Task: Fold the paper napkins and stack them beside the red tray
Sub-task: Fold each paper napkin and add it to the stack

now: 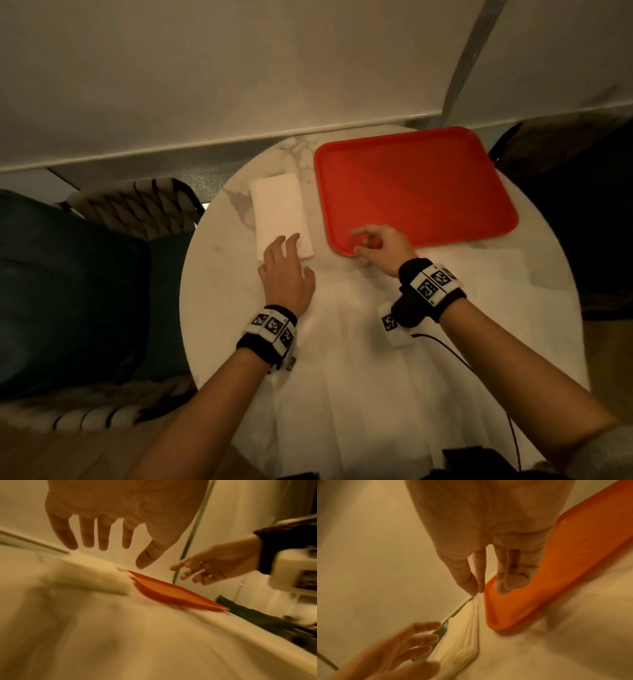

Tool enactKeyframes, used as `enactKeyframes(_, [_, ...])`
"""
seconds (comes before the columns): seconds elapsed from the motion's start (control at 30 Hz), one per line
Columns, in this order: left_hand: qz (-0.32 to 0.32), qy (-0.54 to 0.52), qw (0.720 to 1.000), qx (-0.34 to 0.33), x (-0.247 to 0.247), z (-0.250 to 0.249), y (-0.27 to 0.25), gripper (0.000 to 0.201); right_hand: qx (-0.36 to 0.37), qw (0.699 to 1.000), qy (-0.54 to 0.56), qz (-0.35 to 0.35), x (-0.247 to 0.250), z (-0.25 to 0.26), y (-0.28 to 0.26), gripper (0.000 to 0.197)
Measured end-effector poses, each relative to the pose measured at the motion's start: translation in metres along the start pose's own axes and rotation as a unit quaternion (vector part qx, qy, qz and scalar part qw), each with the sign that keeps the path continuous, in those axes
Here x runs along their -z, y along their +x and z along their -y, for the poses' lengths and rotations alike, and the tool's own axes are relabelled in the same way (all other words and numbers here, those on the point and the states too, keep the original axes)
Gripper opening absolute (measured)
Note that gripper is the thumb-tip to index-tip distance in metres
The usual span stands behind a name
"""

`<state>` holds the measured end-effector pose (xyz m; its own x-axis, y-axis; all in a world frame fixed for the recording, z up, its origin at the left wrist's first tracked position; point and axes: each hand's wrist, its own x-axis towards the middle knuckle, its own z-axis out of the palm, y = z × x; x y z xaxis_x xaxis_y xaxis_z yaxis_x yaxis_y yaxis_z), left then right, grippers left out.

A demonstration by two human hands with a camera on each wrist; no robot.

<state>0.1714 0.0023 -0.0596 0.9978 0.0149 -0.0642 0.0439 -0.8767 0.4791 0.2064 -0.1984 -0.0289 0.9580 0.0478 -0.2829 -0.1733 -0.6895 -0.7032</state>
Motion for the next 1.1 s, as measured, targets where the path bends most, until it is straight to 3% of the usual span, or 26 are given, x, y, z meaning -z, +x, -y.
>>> enactKeyframes(0.2, [0.091, 0.018, 0.993, -0.067, -0.044, -0.032, -0.089, 0.059, -0.044, 0.999, -0.005, -0.007, 0.016, -0.051, -0.09, 0.031])
enactKeyframes(0.4, [0.119, 0.119, 0.985, -0.044, -0.067, -0.032, -0.119, 0.09, -0.074, 0.994, -0.064, 0.045, -0.01, -0.098, -0.149, 0.051])
enactKeyframes(0.5, [0.117, 0.143, 0.981, -0.057, -0.068, -0.034, -0.116, 0.095, -0.086, 0.992, -0.073, 0.051, -0.023, -0.117, -0.157, 0.057])
enactKeyframes(0.7, [0.102, 0.007, 0.993, -0.062, -0.063, -0.046, -0.11, 0.069, -0.059, 0.997, -0.053, 0.024, -0.027, -0.129, -0.159, 0.056])
enactKeyframes(0.83, [0.142, -0.146, 0.969, -0.142, -0.061, -0.057, -0.121, 0.06, -0.046, 0.998, -0.043, 0.017, -0.025, -0.133, -0.158, 0.052])
enactKeyframes(0.97, [0.179, -0.124, 0.964, -0.153, -0.065, -0.064, -0.137, 0.051, -0.032, 0.998, -0.045, 0.019, -0.021, -0.135, -0.158, 0.047])
enactKeyframes(1.1, [0.155, -0.142, 0.969, -0.128, -0.049, -0.072, -0.143, 0.049, -0.022, 0.999, -0.015, 0.032, -0.005, -0.131, -0.154, 0.041])
